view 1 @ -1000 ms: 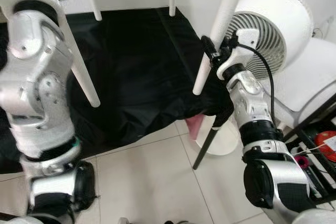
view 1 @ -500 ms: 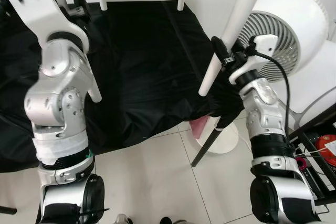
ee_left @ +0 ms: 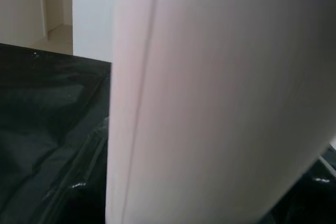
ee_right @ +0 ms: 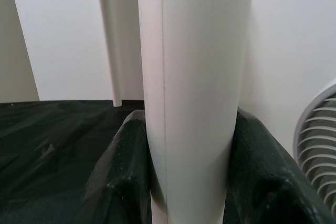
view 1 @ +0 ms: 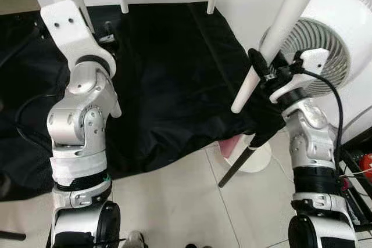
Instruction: Building children table
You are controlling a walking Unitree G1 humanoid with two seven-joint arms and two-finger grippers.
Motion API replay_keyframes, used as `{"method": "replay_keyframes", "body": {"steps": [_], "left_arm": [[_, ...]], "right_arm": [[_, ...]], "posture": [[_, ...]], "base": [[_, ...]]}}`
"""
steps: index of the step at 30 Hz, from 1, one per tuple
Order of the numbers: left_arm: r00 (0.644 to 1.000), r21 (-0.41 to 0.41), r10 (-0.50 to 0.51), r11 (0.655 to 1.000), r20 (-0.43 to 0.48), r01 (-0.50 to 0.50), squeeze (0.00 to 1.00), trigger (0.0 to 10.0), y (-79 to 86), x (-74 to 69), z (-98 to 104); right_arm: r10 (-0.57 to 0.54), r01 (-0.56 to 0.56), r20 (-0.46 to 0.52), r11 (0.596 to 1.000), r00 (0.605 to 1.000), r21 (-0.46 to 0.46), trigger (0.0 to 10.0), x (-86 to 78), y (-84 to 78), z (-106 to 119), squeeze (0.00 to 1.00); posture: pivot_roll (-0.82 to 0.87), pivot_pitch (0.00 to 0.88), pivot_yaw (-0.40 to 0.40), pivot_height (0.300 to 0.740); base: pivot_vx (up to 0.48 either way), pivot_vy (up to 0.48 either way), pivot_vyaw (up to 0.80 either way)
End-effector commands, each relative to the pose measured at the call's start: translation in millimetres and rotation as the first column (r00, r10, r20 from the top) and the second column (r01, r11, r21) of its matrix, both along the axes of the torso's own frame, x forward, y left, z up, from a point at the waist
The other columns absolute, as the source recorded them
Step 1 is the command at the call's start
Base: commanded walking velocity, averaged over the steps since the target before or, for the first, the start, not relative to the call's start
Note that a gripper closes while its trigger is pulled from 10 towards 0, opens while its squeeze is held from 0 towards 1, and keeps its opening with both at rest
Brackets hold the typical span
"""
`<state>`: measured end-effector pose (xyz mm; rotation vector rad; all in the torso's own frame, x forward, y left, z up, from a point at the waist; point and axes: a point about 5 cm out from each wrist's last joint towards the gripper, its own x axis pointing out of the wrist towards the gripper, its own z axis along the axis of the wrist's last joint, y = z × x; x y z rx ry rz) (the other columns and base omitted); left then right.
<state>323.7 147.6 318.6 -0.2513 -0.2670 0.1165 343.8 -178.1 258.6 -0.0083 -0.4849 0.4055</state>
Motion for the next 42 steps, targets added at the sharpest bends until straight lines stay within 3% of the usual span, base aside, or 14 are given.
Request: {"method": "replay_keyframes", "body": {"steps": [1,3,4,5,6,7,8,16,17,21,22,33,34,42], "left_arm": [[0.957,0.061,-0.259,0.961,-0.133,0.269,0.0,10.0,-41.9,8.3,-26.4],[0.956,0.069,-0.256,0.961,-0.14,0.268,0.0,10.0,-41.7,8.6,-27.5],[0.957,0.069,-0.256,0.961,-0.14,0.267,0.0,10.0,-41.7,8.7,-27.9],[0.957,0.069,-0.256,0.961,-0.14,0.267,0.0,10.0,-41.7,8.7,-27.9],[0.956,0.066,-0.26,0.96,-0.137,0.271,0.53,10.0,-41.9,8.5,-28.0],[0.956,0.066,-0.26,0.96,-0.137,0.271,0.53,10.0,-41.9,8.5,-28.0],[0.956,0.063,-0.263,0.96,-0.128,0.273,1.0,10.0,-41.9,8.1,-27.3],[0.964,0.117,-0.24,0.96,-0.115,0.253,1.0,10.0,-40.5,5.8,-26.3],[0.967,0.133,-0.23,0.961,-0.111,0.244,0.0,10.0,-40.3,4.9,-26.6],[0.971,0.157,-0.216,0.96,-0.105,0.231,0.0,10.0,-39.9,3.3,-27.0],[0.975,0.18,-0.2,0.96,-0.099,0.215,0.0,10.0,-39.0,1.2,-28.3],[0.977,0.195,-0.165,0.963,-0.134,0.189,0.0,10.0,-32.5,-4.9,-39.2],[0.978,0.194,-0.161,0.964,-0.13,0.184,0.0,0.0,-31.4,-5.1,-38.5],[0.985,0.218,-0.139,0.963,-0.098,0.157,0.0,0.0,-27.1,-11.4,-31.6]], "right_arm": [[0.267,-0.305,-0.247,0.943,0.931,-0.133,10.0,-1.2,58.7,-50.8,0.0],[0.264,-0.302,-0.246,0.945,0.933,-0.13,10.0,-1.4,58.0,-50.6,0.0],[0.262,-0.298,-0.245,0.946,0.934,-0.126,10.0,-1.4,57.5,-50.4,0.22],[0.262,-0.298,-0.245,0.946,0.934,-0.126,10.0,-1.4,57.5,-50.4,0.22],[0.261,-0.296,-0.246,0.948,0.933,-0.118,10.0,-1.9,56.9,-50.2,1.0],[0.261,-0.296,-0.246,0.948,0.933,-0.118,10.0,-1.9,56.9,-50.2,1.0],[0.26,-0.294,-0.246,0.949,0.934,-0.113,10.0,-2.0,56.1,-49.7,1.0],[0.24,-0.273,-0.246,0.955,0.939,-0.111,10.0,-4.2,49.4,-46.8,1.0],[0.237,-0.27,-0.244,0.956,0.94,-0.113,10.0,-4.7,48.4,-46.8,1.0],[0.235,-0.269,-0.244,0.956,0.941,-0.116,10.0,-5.8,47.4,-47.0,0.8],[0.23,-0.263,-0.244,0.958,0.942,-0.115,10.0,-6.9,45.9,-47.8,0.0],[0.125,-0.147,-0.243,0.986,0.962,-0.073,10.0,-8.9,34.3,-50.9,0.0],[0.113,-0.131,-0.245,0.99,0.963,-0.06,0.3,-8.5,33.2,-51.4,0.0],[0.079,-0.095,-0.244,0.994,0.967,-0.054,0.0,0.5,26.2,-47.1,0.0]], "posture": [[0.0,0.228,-0.054,0.74],[0.0,0.228,-0.054,0.74],[0.0,0.228,-0.054,0.74],[0.0,0.228,-0.054,0.74],[0.01,0.227,-0.056,0.74],[0.01,0.227,-0.056,0.74],[0.01,0.228,-0.056,0.74],[0.01,0.233,-0.06,0.74],[0.01,0.234,-0.06,0.74],[0.01,0.235,-0.06,0.74],[0.01,0.235,-0.06,0.74],[0.02,0.243,-0.063,0.74],[0.02,0.243,-0.063,0.74],[0.03,0.244,-0.074,0.74]], "base": [[0.0,0.0,0.0],[0.0,0.0,0.0],[0.0,0.0,0.0],[0.0,0.0,0.0],[0.0,0.0,0.0],[0.0,0.0,0.0],[0.0,0.0,0.0],[0.0,0.0,0.0],[0.0,0.0,0.0],[0.0,0.0,0.0],[0.0,0.0,0.0],[0.0,0.0,0.0],[0.0,0.0,0.0],[0.0,0.0,0.0]]}}
